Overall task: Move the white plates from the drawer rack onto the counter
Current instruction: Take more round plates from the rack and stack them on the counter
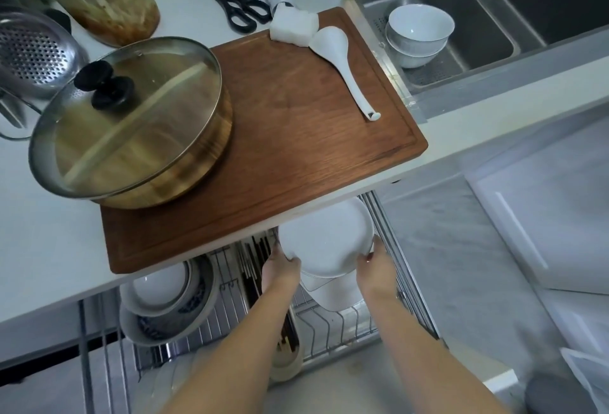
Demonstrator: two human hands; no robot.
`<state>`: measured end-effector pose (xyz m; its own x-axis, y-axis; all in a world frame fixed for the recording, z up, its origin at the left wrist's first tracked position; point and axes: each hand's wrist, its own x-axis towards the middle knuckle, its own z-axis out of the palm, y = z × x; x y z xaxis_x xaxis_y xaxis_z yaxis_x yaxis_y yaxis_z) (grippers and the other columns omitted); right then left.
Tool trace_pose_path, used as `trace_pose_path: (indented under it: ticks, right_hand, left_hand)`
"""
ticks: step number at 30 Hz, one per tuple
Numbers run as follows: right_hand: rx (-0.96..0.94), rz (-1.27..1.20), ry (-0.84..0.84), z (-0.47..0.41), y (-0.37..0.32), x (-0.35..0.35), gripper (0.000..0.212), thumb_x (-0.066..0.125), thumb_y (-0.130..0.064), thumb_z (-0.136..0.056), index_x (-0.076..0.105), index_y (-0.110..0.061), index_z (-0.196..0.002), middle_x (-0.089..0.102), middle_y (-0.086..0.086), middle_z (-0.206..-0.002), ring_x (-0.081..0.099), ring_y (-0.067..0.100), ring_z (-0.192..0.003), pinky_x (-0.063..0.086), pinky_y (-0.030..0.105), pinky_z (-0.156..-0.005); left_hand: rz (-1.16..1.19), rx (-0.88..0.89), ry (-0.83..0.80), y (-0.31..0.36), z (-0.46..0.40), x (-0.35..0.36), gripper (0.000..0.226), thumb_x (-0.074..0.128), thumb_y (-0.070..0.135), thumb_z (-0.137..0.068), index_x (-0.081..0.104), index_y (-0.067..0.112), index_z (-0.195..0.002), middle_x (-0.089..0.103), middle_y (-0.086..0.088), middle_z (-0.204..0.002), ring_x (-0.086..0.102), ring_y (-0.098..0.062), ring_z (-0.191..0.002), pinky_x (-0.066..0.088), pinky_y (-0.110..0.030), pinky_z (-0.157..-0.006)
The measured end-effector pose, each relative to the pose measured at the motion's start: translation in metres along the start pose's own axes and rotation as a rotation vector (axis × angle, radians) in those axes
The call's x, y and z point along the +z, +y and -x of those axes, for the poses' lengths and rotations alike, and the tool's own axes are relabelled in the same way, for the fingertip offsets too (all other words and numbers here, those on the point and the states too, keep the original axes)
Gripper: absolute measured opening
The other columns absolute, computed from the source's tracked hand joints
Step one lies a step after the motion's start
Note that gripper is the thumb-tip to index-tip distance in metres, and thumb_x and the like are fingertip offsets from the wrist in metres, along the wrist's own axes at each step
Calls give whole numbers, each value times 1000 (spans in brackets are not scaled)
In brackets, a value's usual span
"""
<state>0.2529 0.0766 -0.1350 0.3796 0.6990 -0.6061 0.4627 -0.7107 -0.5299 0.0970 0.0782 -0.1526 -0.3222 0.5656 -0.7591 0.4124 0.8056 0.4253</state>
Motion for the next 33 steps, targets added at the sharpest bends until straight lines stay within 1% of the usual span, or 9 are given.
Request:
trace_pose_path:
  ticks: [4, 7, 9, 12, 14, 16, 21, 26, 33]
  right_hand:
    - [38, -43, 29, 0, 0, 0, 35, 45, -6, -87, 51, -14, -120, 63, 18, -108, 59, 33, -90, 39, 30, -70]
    - [39, -108, 32, 6, -1, -4, 37, 47, -7, -89, 51, -15, -125, 65, 12, -108, 56, 27, -86, 39, 29, -70]
    - [59, -179, 45, 9, -1, -2, 40, 48, -10, -88, 50, -18, -128, 66, 7, -99, 61, 31, -90, 48, 34, -73]
    - [101, -292, 14, 10, -3, -1, 47, 52, -12, -85, 49, -23, -130, 59, 0, -77, 67, 34, -89, 58, 50, -78]
    - [132, -396, -22, 11, -3, -5, 49, 53, -7, -86, 47, -21, -133, 58, 1, -74, 67, 35, -89, 60, 44, -74]
    - [148, -477, -28, 14, 0, -9, 48, 55, -3, -86, 48, -17, -131, 61, 6, -84, 66, 39, -96, 59, 39, -69]
    - [158, -548, -71, 29, 12, -15, 47, 56, 1, -85, 49, -18, -128, 63, 12, -90, 64, 35, -91, 58, 36, -63]
    - [152, -571, -93, 41, 21, -29, 51, 51, 0, -85, 51, -26, -129, 64, 11, -100, 63, 32, -90, 56, 30, -54]
    - [143, -632, -53, 58, 34, -75, 39, 44, 7, -87, 55, -23, -111, 60, 4, -92, 58, 29, -87, 52, 24, -40]
  left_hand:
    - [86, -30, -8, 3, 5, -5, 53, 49, 13, -87, 46, 26, -139, 59, 4, -83, 64, -21, -72, 45, -23, -55]
    - [123, -43, -15, 2, 8, -9, 59, 50, 14, -84, 45, 32, -140, 58, 3, -82, 61, -19, -71, 57, -35, -72]
    - [178, -50, -10, 1, 10, -10, 62, 50, 10, -83, 46, 34, -140, 57, 1, -83, 58, -20, -69, 57, -39, -76]
    - [271, -49, 9, 3, 15, -13, 66, 47, 4, -81, 45, 34, -141, 67, -9, -107, 57, -20, -68, 51, -32, -70]
    - [312, -46, 22, 5, 18, -15, 67, 46, 0, -82, 45, 32, -141, 63, -8, -126, 66, -25, -88, 56, -33, -83]
    - [366, -57, 30, 6, 23, -14, 68, 45, -6, -82, 46, 29, -140, 62, -4, -125, 65, -24, -92, 56, -40, -91]
    - [429, -22, 83, 7, 43, -12, 61, 40, -7, -83, 50, 22, -136, 60, 4, -92, 58, -23, -88, 56, -45, -91]
    - [523, -61, 25, 2, 59, -14, 59, 45, 1, -88, 48, 34, -137, 62, 0, -118, 63, -28, -101, 57, -48, -87]
    - [654, -18, -85, 20, 105, -6, 42, 47, -1, -93, 58, 29, -120, 57, 1, -107, 60, -30, -103, 58, -37, -70]
